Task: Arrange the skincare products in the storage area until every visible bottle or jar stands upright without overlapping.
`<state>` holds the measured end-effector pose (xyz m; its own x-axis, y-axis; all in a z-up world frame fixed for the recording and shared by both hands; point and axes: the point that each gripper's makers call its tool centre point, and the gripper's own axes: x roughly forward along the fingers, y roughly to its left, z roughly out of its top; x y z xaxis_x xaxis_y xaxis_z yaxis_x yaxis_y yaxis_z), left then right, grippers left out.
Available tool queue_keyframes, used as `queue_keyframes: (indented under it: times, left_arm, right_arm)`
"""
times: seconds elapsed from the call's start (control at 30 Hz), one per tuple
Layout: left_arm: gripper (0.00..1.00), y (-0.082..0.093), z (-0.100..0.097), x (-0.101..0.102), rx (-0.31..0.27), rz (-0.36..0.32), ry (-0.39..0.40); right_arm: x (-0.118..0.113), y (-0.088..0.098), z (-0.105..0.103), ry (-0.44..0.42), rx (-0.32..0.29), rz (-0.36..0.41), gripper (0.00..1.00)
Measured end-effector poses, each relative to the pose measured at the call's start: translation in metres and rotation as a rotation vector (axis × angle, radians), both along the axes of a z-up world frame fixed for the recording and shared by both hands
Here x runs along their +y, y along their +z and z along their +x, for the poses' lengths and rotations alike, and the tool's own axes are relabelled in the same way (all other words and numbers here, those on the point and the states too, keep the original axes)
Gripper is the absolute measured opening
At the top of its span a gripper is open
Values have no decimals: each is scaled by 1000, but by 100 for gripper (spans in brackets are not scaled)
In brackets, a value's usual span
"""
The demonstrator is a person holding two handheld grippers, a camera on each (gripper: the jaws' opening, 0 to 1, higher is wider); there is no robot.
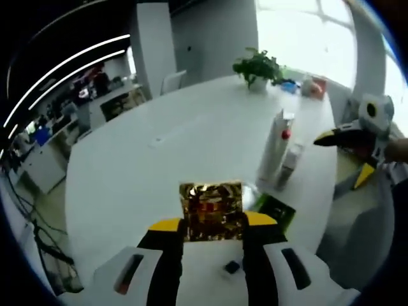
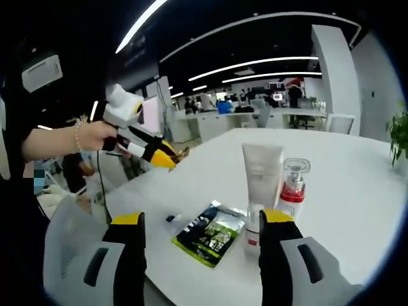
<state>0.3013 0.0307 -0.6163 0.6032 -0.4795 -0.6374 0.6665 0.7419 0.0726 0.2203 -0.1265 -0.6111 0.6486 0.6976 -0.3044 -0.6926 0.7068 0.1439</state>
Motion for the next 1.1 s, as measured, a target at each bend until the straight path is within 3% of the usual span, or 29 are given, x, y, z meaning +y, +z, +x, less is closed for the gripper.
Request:
queue_keyframes:
  times: [0.1, 0.17, 0.33, 0.47, 0.57, 0.7, 0.9, 1.1]
  left_arm:
    - [37, 3, -8, -1, -2, -9, 11]
    - [37, 6, -14, -4, -8, -36, 17]
    - [37, 8, -27, -1, -19, -31, 32]
    - [37, 12, -36, -3, -27, -55, 44]
    - [36, 11, -42, -4, -31, -60, 51]
    - [36, 16, -48, -11, -47, -77, 59]
    - [36, 22, -56, -20, -81, -61, 41]
    - [37, 30, -62, -30, -114, -43, 16]
  right_arm:
    - [21, 14, 5, 30, 20, 100, 68]
    - [28, 19, 10, 28, 13, 107, 66]
    - [48, 24, 18, 56, 33, 165, 59]
    - [59, 21, 20, 64, 76, 166, 48]
    - [66, 21, 22, 65, 98, 196, 46]
    - [74, 23, 24, 58, 146, 270, 44]
    - [87, 31, 26, 37, 277, 460, 33]
    - [89, 29, 22, 42, 303, 470, 24]
